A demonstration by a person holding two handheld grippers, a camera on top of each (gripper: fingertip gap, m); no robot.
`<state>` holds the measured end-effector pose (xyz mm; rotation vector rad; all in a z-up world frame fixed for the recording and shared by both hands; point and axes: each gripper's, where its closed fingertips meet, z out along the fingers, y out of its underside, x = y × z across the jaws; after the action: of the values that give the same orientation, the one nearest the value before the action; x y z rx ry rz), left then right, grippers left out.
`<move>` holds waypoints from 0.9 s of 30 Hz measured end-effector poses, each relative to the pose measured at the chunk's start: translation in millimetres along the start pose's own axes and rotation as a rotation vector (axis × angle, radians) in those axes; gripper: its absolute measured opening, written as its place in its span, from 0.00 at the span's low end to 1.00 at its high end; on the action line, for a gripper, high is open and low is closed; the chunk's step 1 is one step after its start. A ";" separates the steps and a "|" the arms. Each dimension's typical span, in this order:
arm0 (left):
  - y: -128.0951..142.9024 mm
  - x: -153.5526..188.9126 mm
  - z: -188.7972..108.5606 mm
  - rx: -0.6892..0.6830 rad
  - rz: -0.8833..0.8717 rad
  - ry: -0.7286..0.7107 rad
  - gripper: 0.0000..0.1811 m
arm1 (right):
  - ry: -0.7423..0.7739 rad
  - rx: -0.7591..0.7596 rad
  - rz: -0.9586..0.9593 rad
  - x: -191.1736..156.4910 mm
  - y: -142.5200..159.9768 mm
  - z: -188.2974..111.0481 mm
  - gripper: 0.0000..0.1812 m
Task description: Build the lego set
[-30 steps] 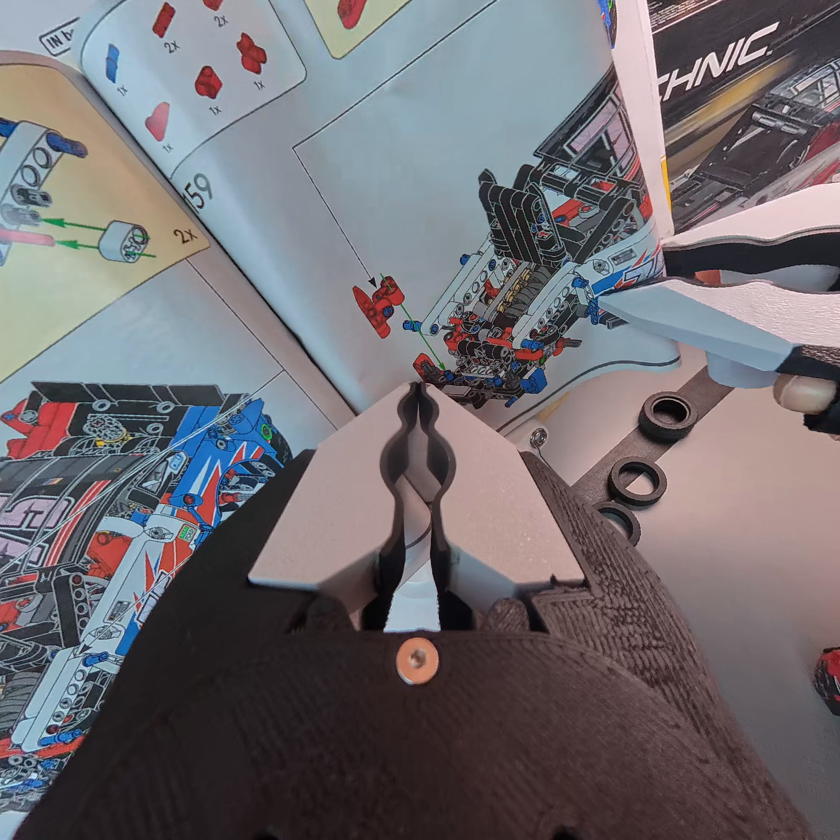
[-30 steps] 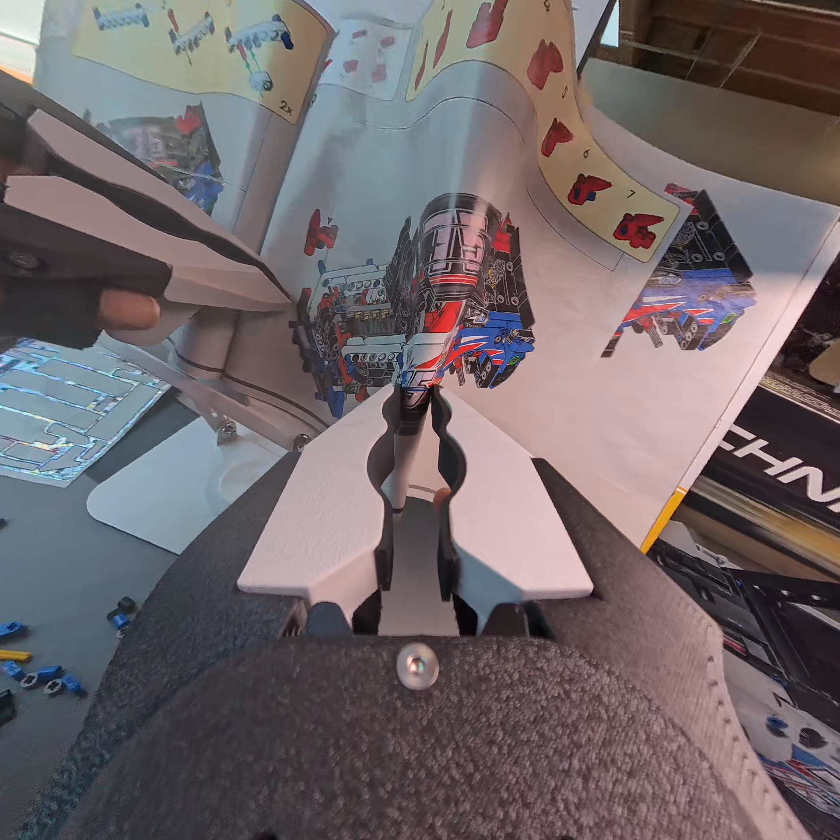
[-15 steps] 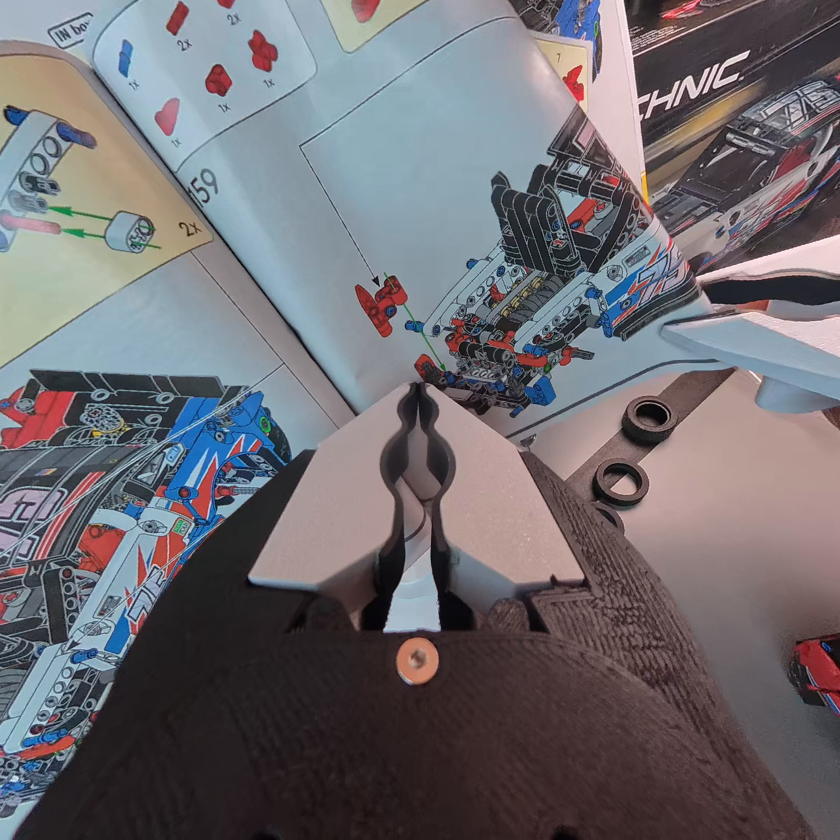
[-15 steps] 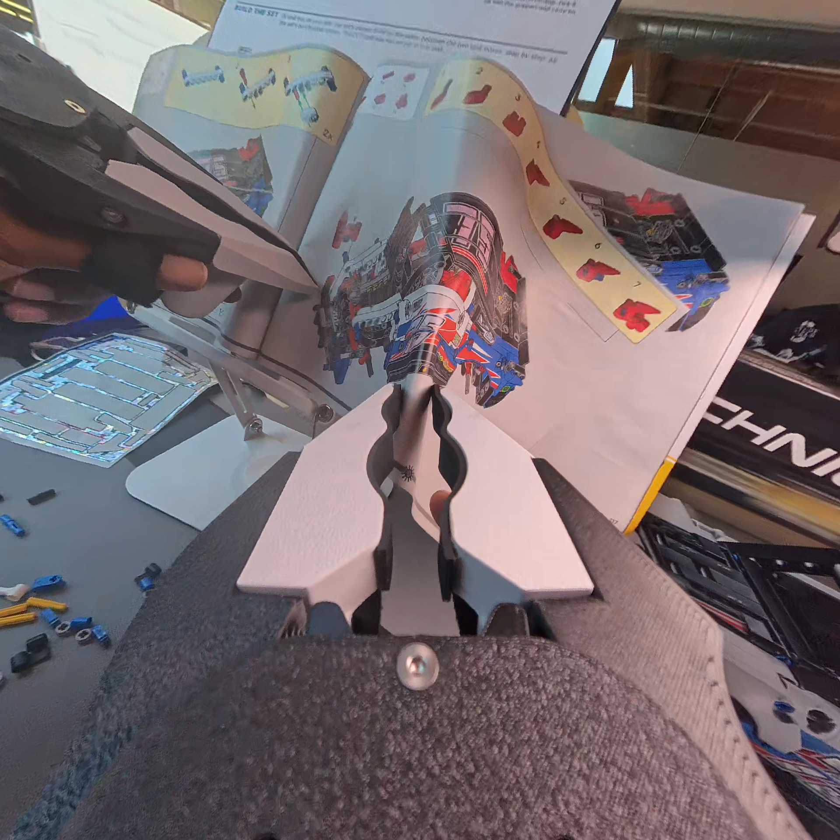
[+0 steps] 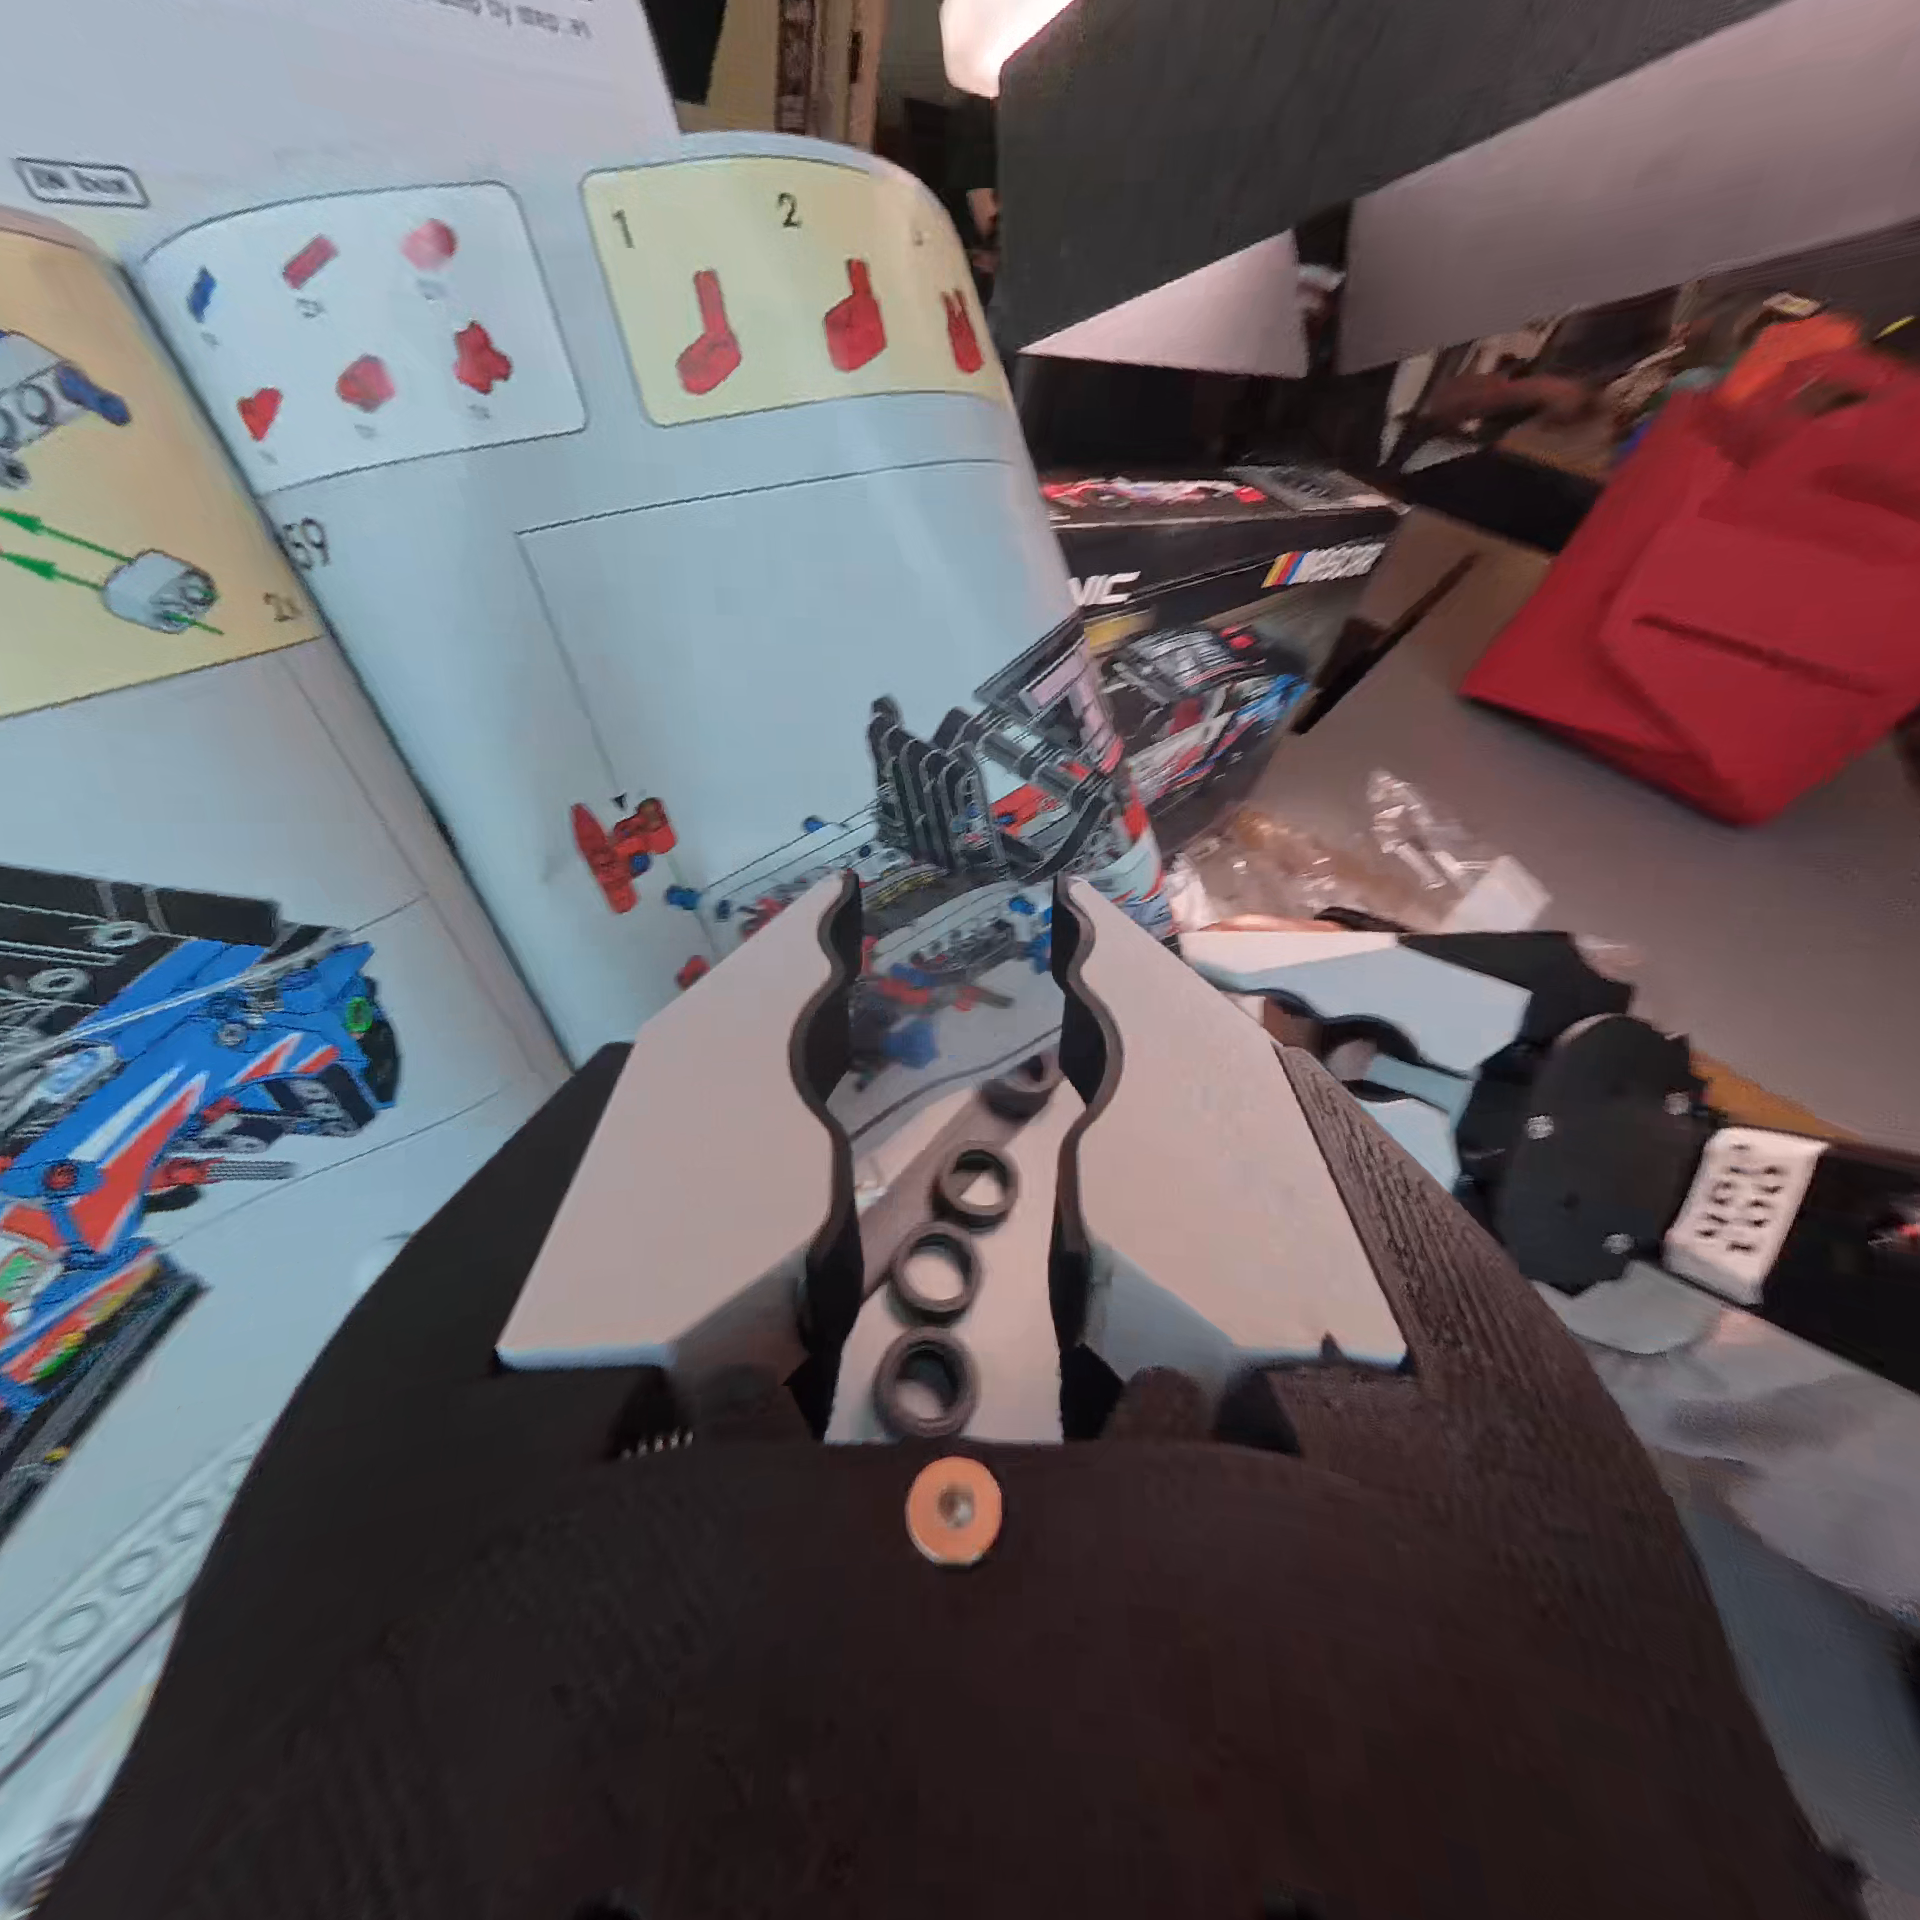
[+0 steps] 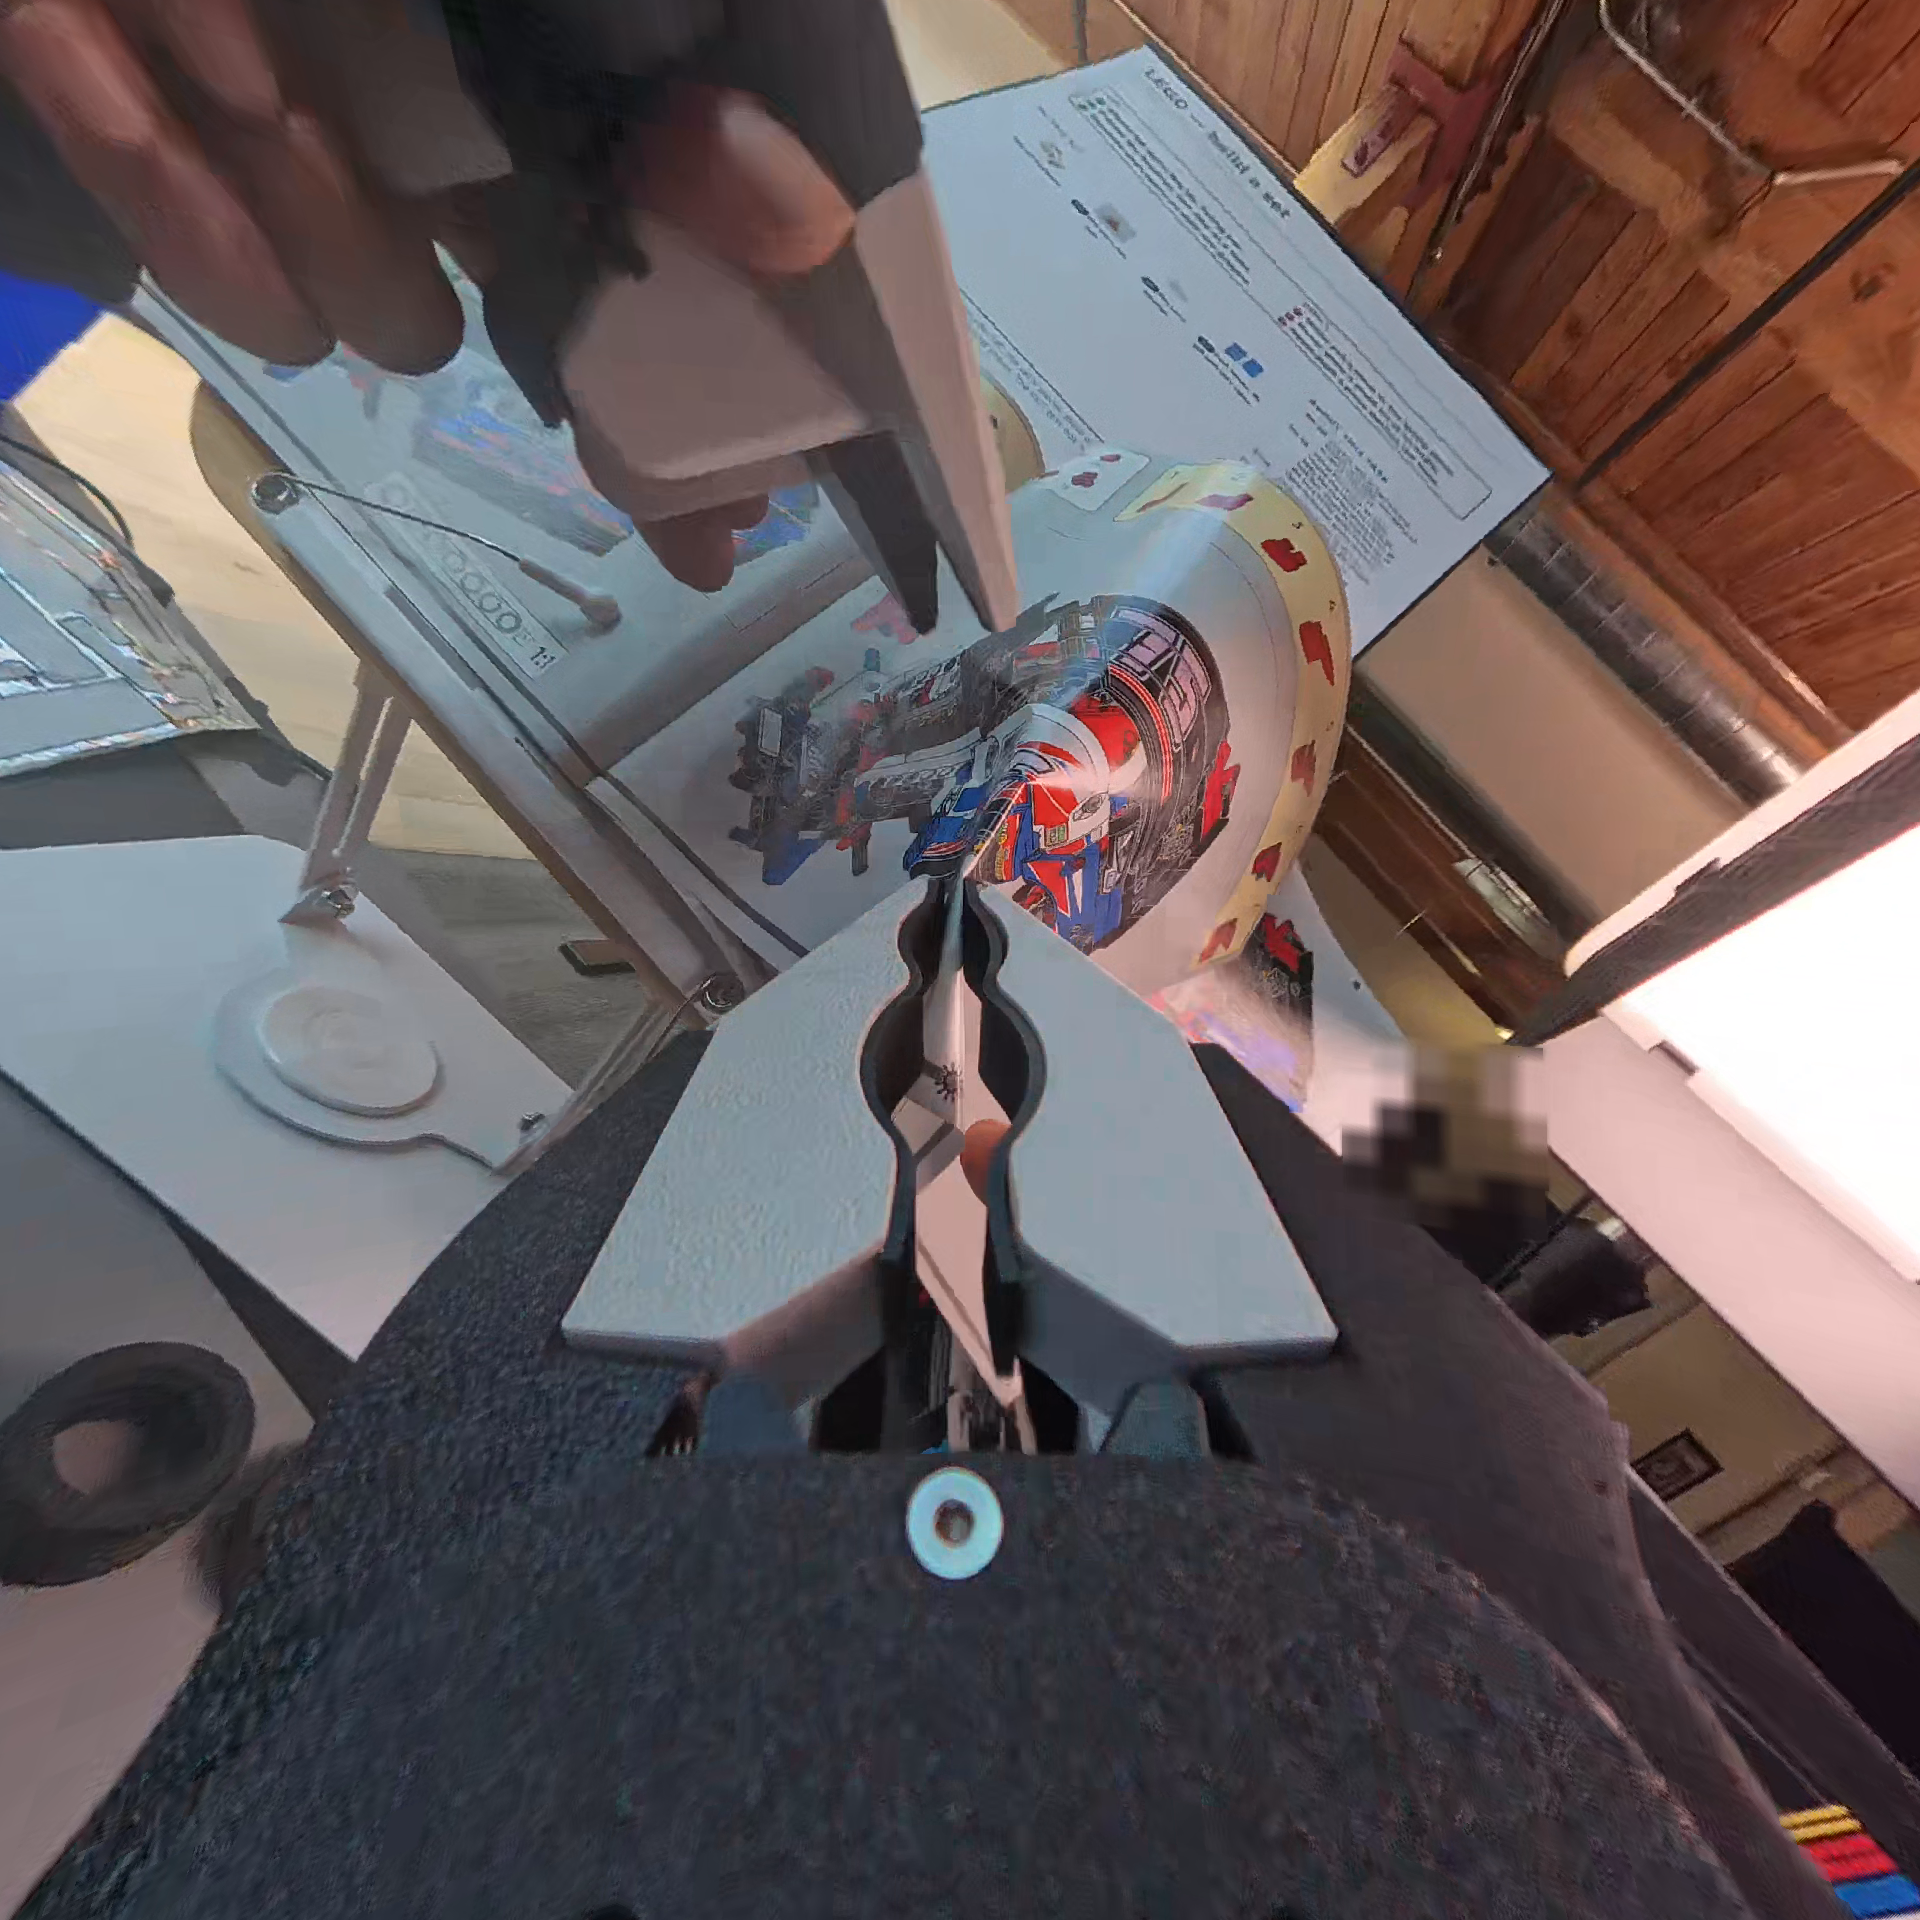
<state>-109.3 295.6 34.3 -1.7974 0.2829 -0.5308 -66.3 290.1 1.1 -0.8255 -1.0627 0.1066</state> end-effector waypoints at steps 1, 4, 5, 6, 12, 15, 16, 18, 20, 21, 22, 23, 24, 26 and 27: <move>-1.1 10.3 -1.0 -0.002 -0.053 0.055 0.21 | 0.007 0.016 -0.065 -3.4 -7.6 -0.4 0.00; 3.7 18.0 1.5 -0.027 -0.074 0.059 0.25 | -0.003 0.042 -0.209 -19.0 -29.6 2.1 0.00; 4.8 14.0 0.5 -0.030 -0.038 0.020 0.20 | -0.007 0.039 -0.231 -22.1 -33.9 3.5 0.01; 5.1 11.4 -2.4 -0.027 -0.015 -0.003 0.16 | -0.016 0.042 -0.220 -23.9 -37.7 3.9 0.02; -6.4 -2.4 -59.1 0.112 -0.073 0.082 0.04 | -0.088 0.196 0.227 0.7 -67.7 -29.2 0.24; -1.0 -24.9 -92.7 0.165 -0.149 0.124 0.05 | -0.113 0.198 0.427 11.3 -55.0 -34.6 0.27; 1.9 -33.9 -102.3 0.186 -0.185 0.133 0.05 | -0.129 0.175 0.476 10.0 -47.1 -31.8 0.26; 6.2 -49.1 -119.7 0.243 -0.259 0.165 0.05 | -0.204 0.070 0.536 -6.2 -26.2 -19.8 0.19; 12.6 -63.3 -132.1 0.285 -0.334 0.191 0.05 | -0.273 -0.041 0.536 -29.8 -8.3 -4.2 0.17; 17.1 -72.6 -136.4 0.297 -0.363 0.179 0.07 | -0.287 -0.080 0.521 -39.6 -3.1 4.0 0.18; 21.5 -81.9 -140.7 0.307 -0.382 0.158 0.08 | -0.289 -0.123 0.489 -47.5 2.0 12.6 0.18; 26.0 -90.3 -145.2 0.314 -0.394 0.133 0.09 | -0.262 -0.174 0.444 -50.0 9.4 21.7 0.17; 29.9 -96.1 -150.1 0.317 -0.395 0.112 0.11 | -0.188 -0.238 0.396 -44.0 20.1 30.2 0.13; 37.3 -99.6 -160.7 0.305 -0.358 0.079 0.15 | -0.054 -0.380 0.337 -26.0 42.8 39.9 0.08; 41.1 -98.8 -165.9 0.291 -0.323 0.061 0.16 | -0.024 -0.395 0.352 -19.9 43.1 42.7 0.11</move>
<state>-273.3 188.4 10.2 -1.5508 -0.0455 -0.8122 -98.0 334.8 -31.6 -1.3692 -0.9648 0.2079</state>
